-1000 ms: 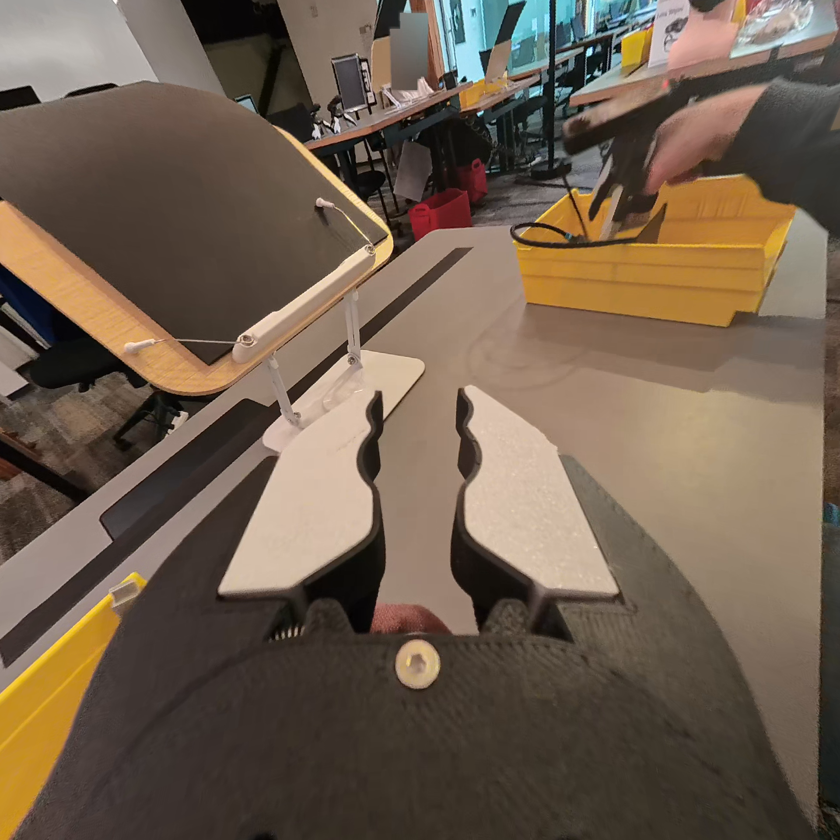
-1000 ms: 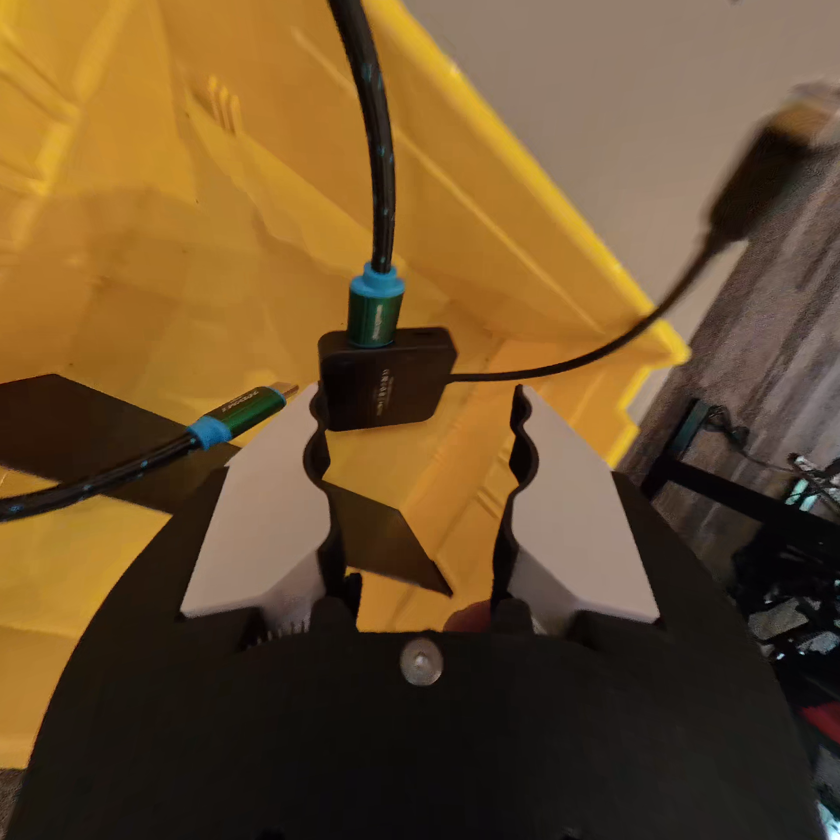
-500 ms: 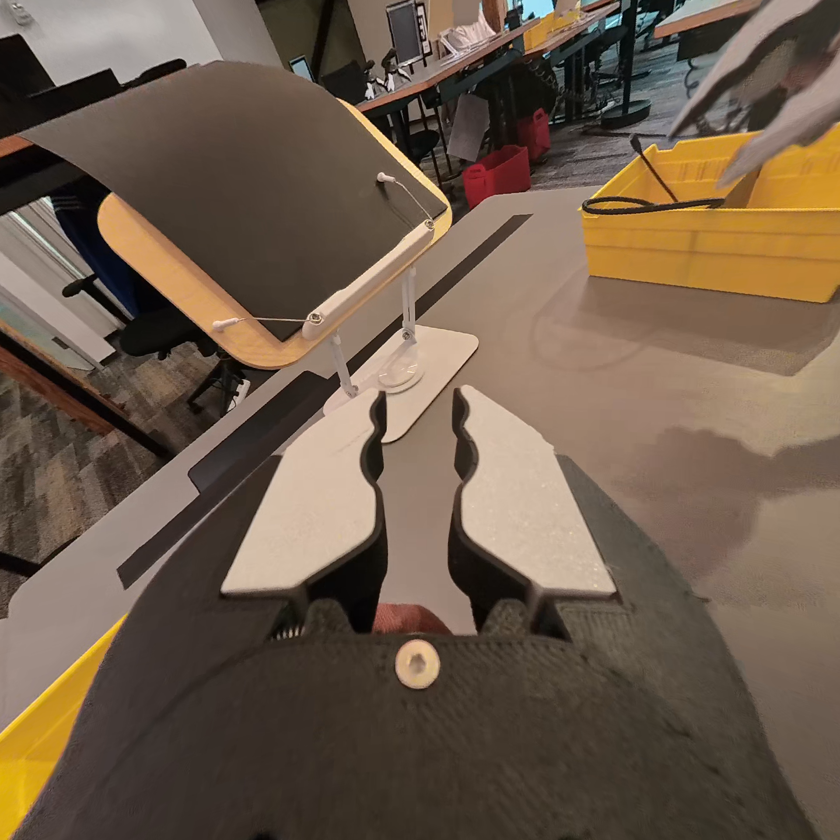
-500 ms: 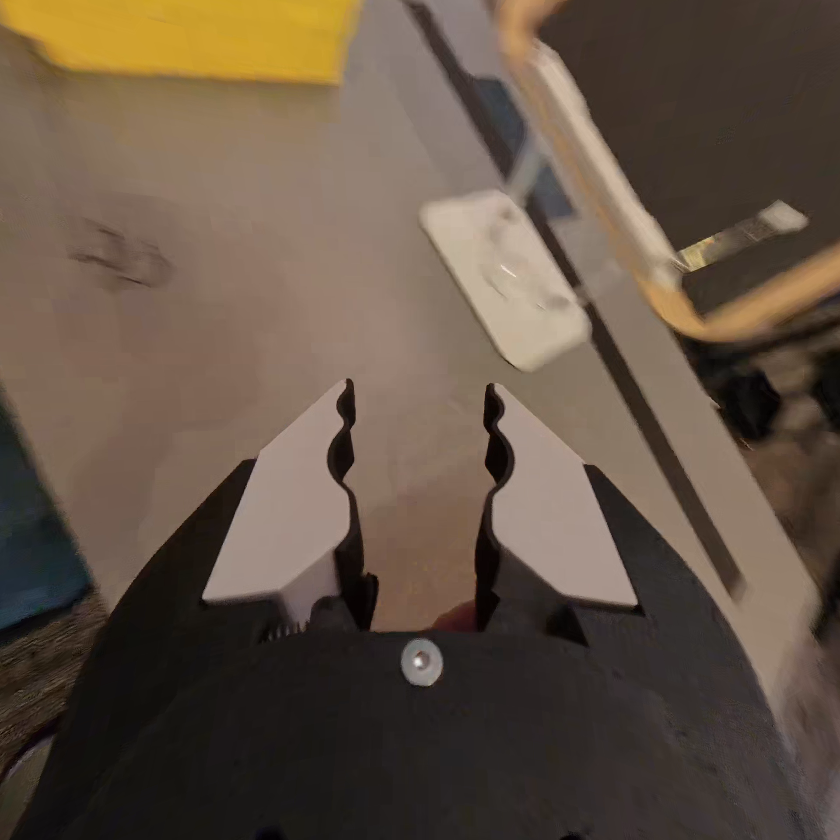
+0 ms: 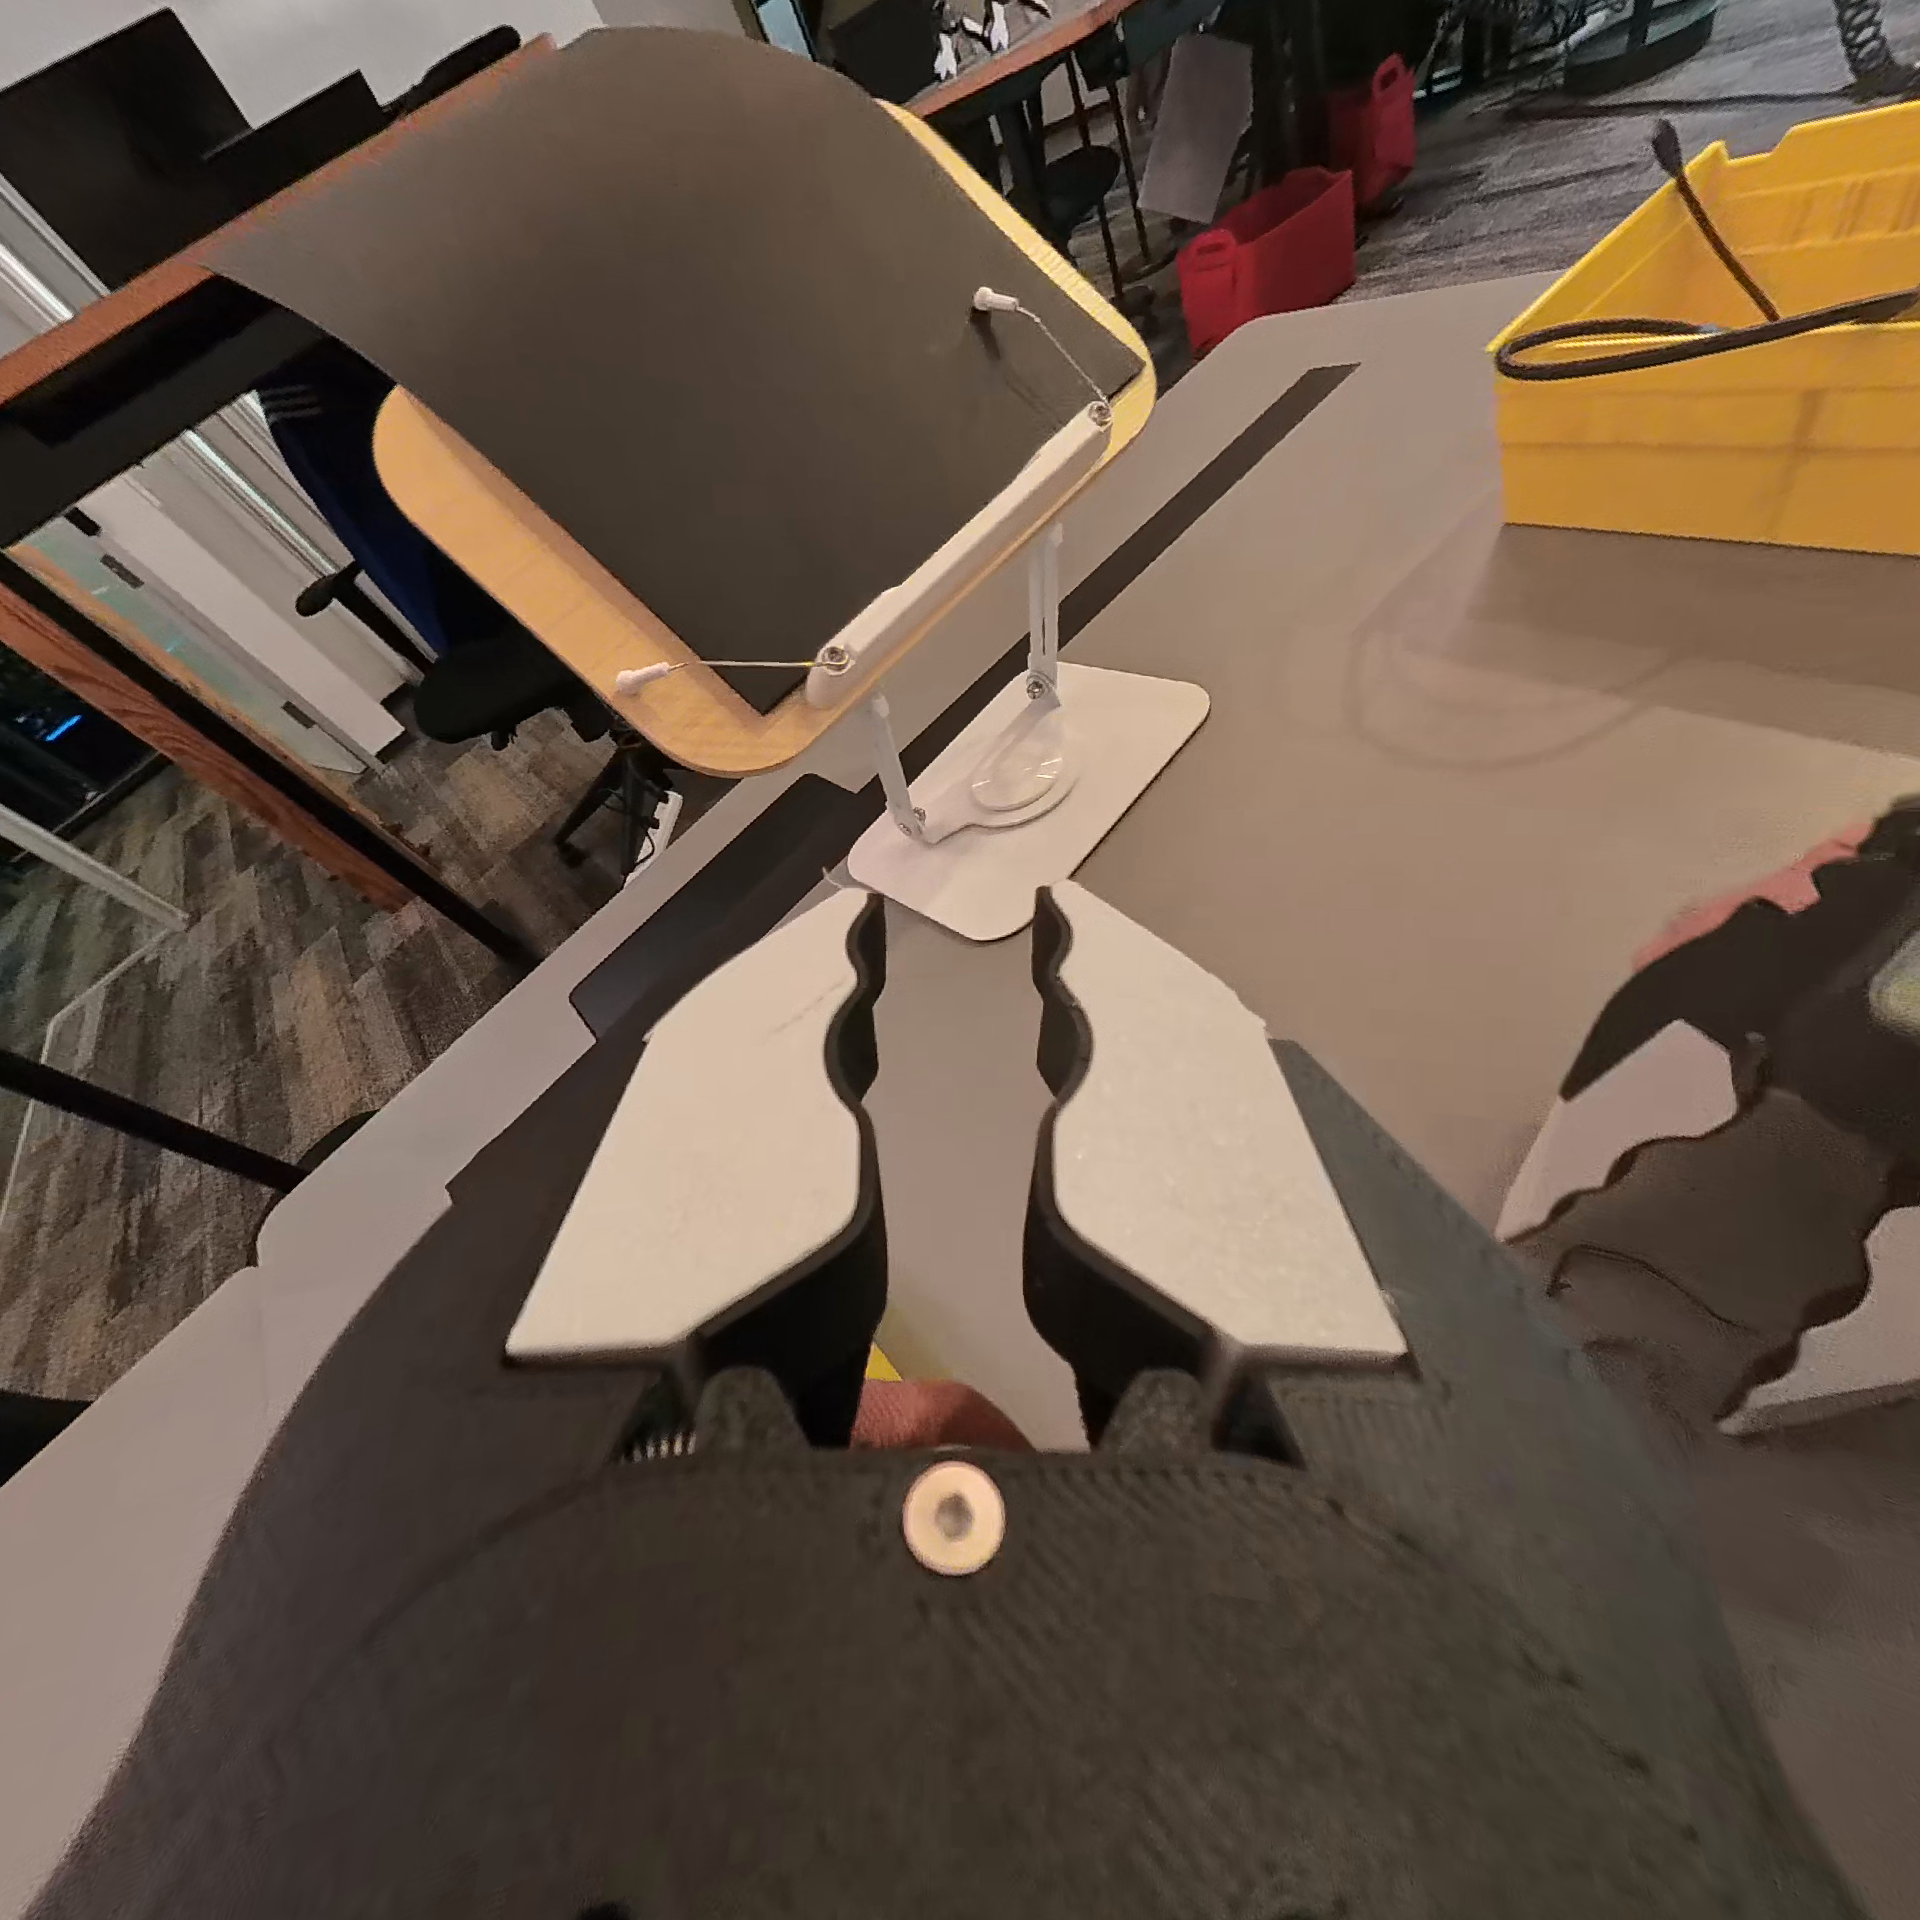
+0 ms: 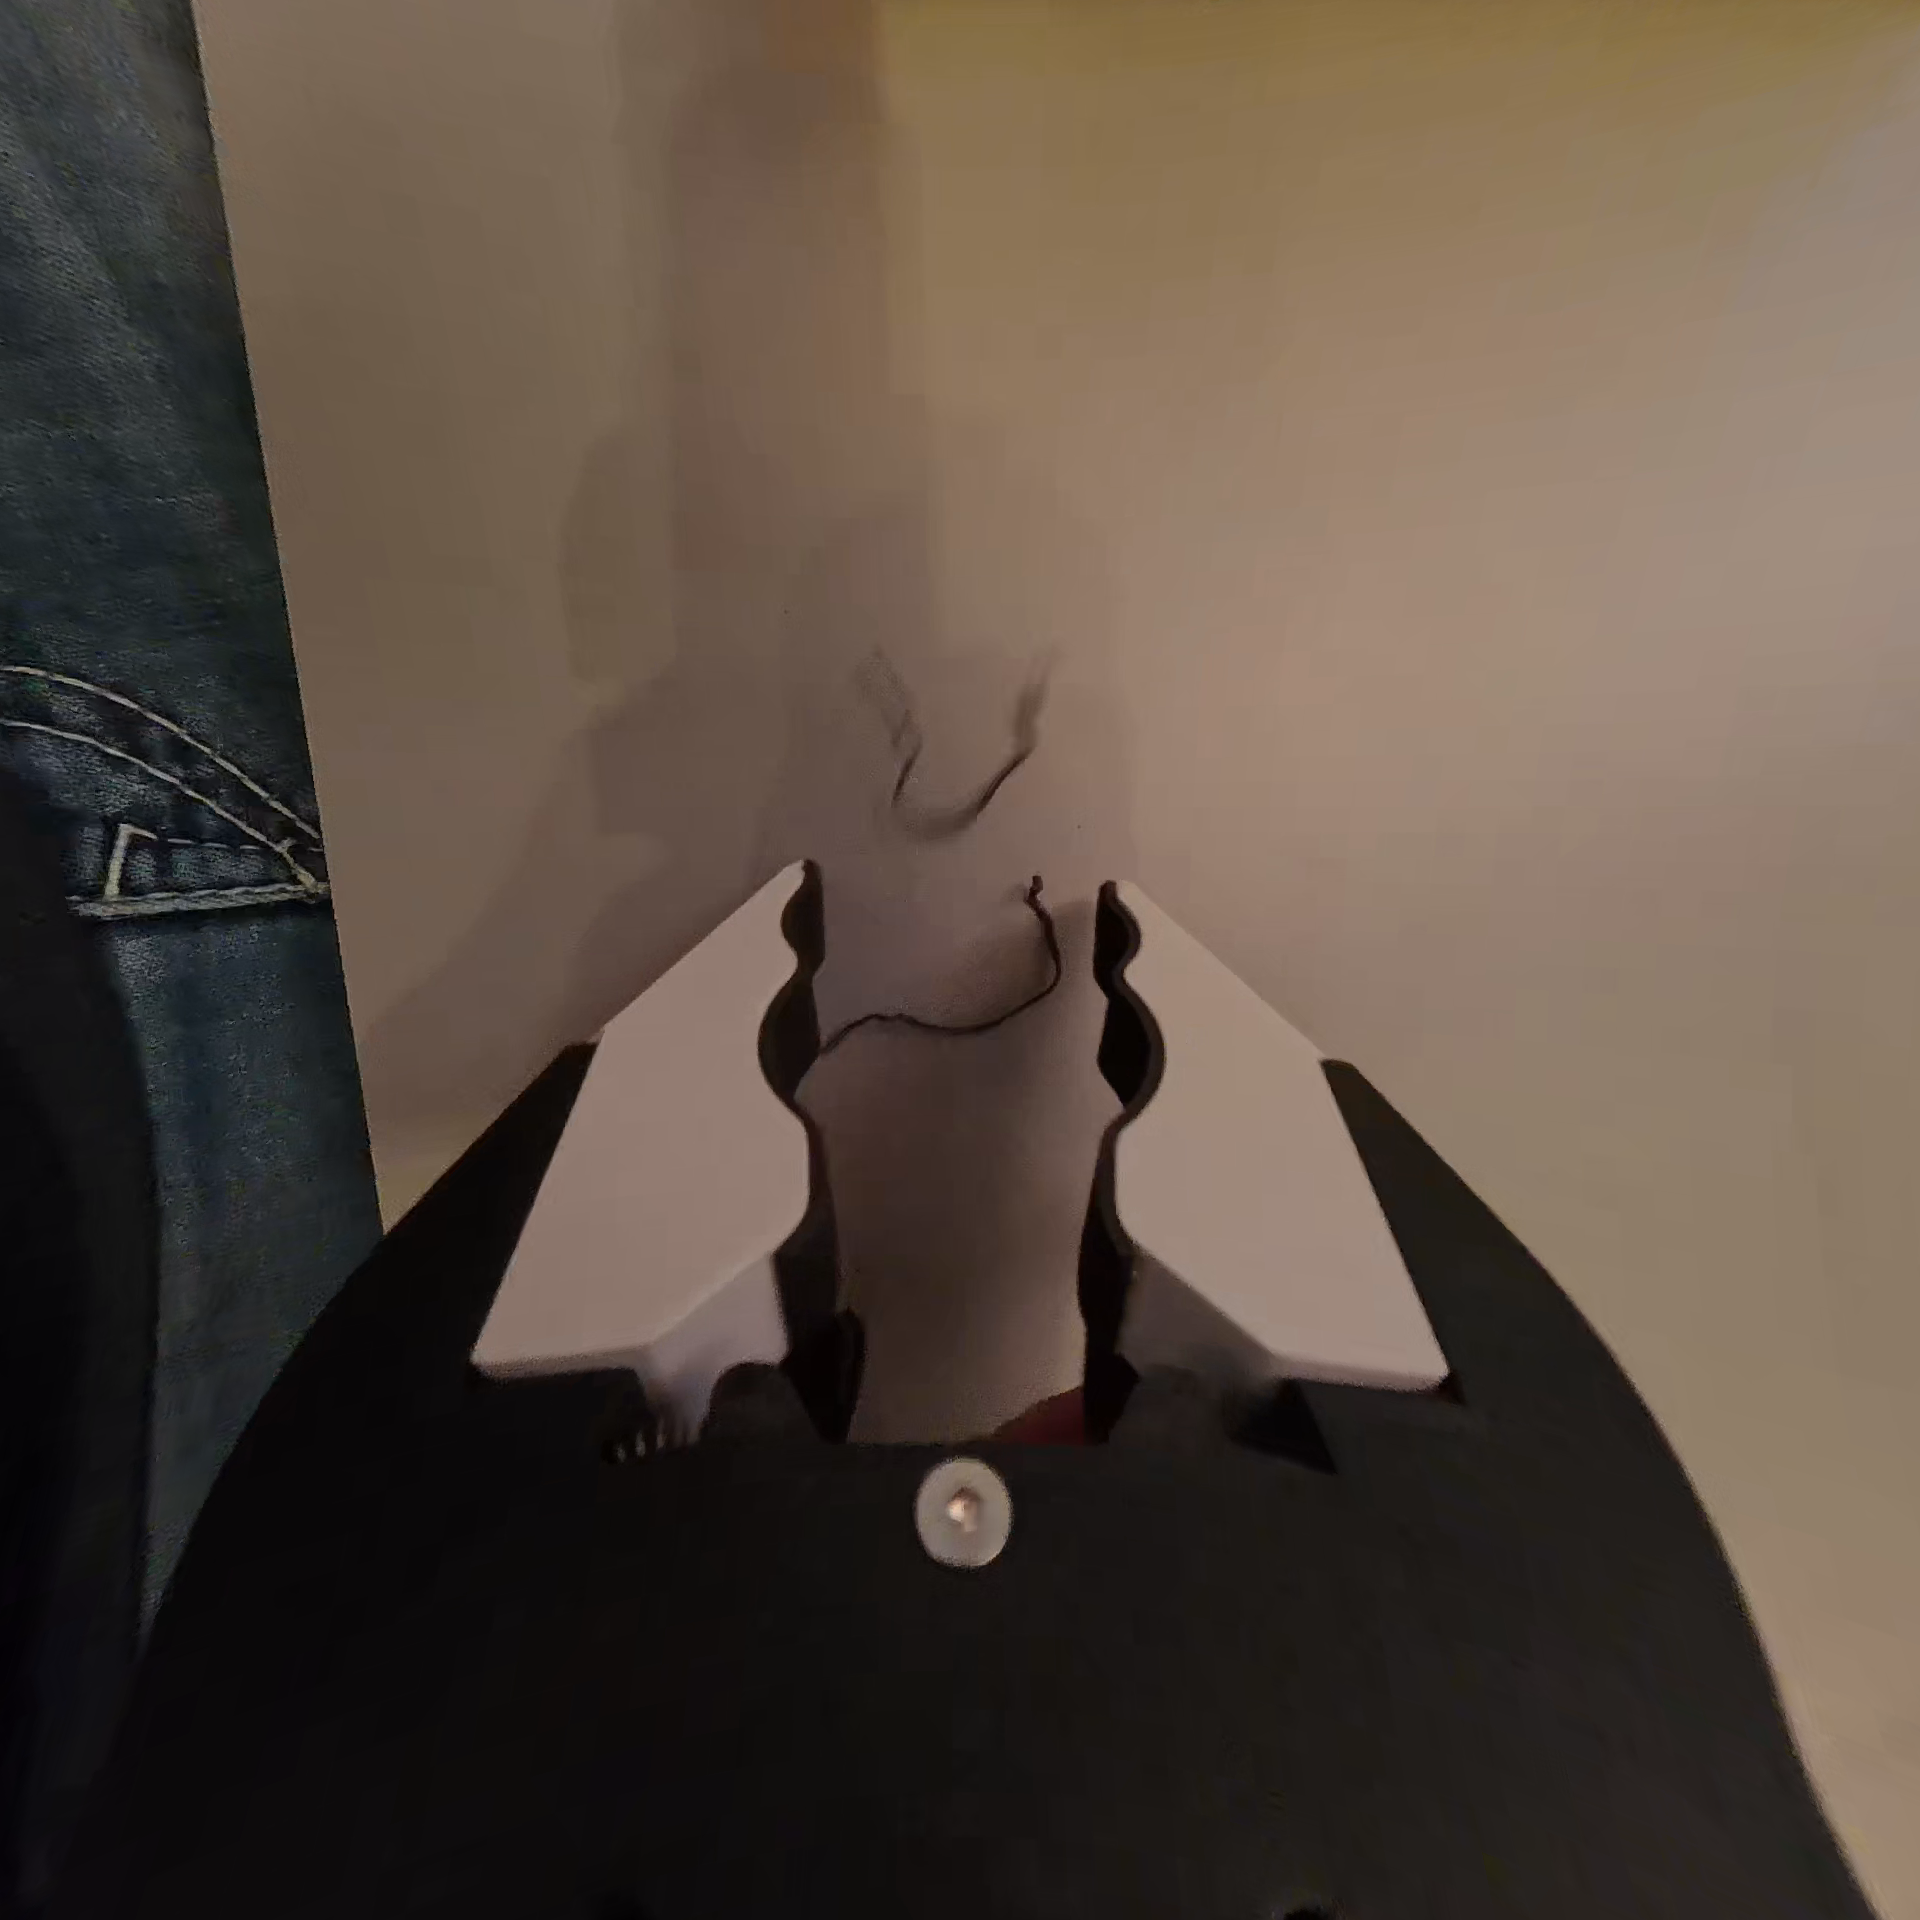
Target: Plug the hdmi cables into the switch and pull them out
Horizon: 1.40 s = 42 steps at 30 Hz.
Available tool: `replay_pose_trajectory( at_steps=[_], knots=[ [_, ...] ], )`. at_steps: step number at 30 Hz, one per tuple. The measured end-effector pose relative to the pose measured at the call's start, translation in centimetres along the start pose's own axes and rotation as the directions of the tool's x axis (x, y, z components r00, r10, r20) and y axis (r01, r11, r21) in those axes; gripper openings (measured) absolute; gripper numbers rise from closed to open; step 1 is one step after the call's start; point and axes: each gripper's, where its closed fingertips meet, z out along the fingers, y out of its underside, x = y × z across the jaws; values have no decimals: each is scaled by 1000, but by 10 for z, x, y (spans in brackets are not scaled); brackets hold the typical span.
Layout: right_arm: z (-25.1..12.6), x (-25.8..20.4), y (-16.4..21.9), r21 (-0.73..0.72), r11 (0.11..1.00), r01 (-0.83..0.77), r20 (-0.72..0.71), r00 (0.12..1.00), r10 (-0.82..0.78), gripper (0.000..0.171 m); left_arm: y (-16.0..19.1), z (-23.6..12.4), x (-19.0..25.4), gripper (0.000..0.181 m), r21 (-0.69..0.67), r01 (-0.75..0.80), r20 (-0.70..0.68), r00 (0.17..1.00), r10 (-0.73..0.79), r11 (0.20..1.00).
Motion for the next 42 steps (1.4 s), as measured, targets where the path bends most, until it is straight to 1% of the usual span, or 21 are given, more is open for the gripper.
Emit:
replay_pose_trajectory(
  at_steps=[3,4,6,10,11,12,14,16,19,21,24,27,28,29,31,34,35,38,39,41,42],
  knots=[
    [1,9,0,15,1000,-24,-56,998,24,22,3,1,-5,26,-19,11,22,1000,-11,1000],
    [1,10,1,20,999,-32,-65,997,34,15,4,1,-6,26,-27,14,30,999,-13,1000],
    [1,9,3,42,997,-60,-51,997,62,14,3,0,-7,26,-23,15,32,999,-14,1000],
    [-2,16,7,44,999,-27,-92,995,31,9,-1,-2,-8,26,-21,14,42,999,-13,1000],
    [-2,17,7,47,999,-19,-90,996,23,2,-2,-3,-8,26,-19,13,43,999,-12,1000],
    [-1,17,8,49,999,-5,-85,996,9,0,-3,-4,-8,26,-17,12,43,999,-12,1000],
    [0,21,6,64,998,14,-80,997,-9,0,-5,-4,-8,26,-14,8,44,999,-8,1000],
    [1,21,3,86,996,-3,-31,1000,5,0,-6,-5,-7,26,-14,0,47,999,1,1000],
    [-4,25,-16,196,979,-59,39,998,53,0,-9,-8,-10,26,-5,-5,56,998,5,1000],
    [-7,28,-34,259,964,-57,50,998,46,0,-11,-10,-13,26,4,4,60,998,-4,1000],
    [-3,33,-57,290,957,2,29,1000,-11,0,-11,-11,-17,26,4,5,69,998,-5,1000],
    [6,30,-70,281,959,32,64,997,-52,0,-11,-15,-21,26,5,2,81,997,-2,1000],
    [9,27,-70,262,964,50,80,994,-73,9,-12,-17,-23,26,6,-2,88,996,2,1000],
    [13,25,-67,232,970,74,98,990,-99,22,-13,-19,-26,26,9,-3,95,995,3,1000],
    [20,21,-58,189,969,162,121,975,-187,46,-15,-22,-31,26,22,8,103,995,-10,1000],
    [28,19,-48,168,949,268,160,942,-295,56,-15,-24,-36,26,26,15,110,994,-18,1000],
    [30,19,-47,171,941,293,175,930,-322,56,-14,-24,-36,26,25,14,112,994,-16,1000],
    [35,18,-52,195,935,295,223,915,-335,36,-14,-24,-35,26,25,11,109,994,-13,1000],
    [38,18,-54,190,939,287,228,917,-327,26,-14,-24,-35,26,24,7,110,994,-10,1000],
    [46,24,-63,187,948,259,188,937,-294,0,-14,-24,-35,26,22,5,111,994,-7,1000],
    [49,26,-66,181,954,238,182,946,-270,0,-14,-24,-35,26,22,7,111,994,-9,1000]
  ],
)
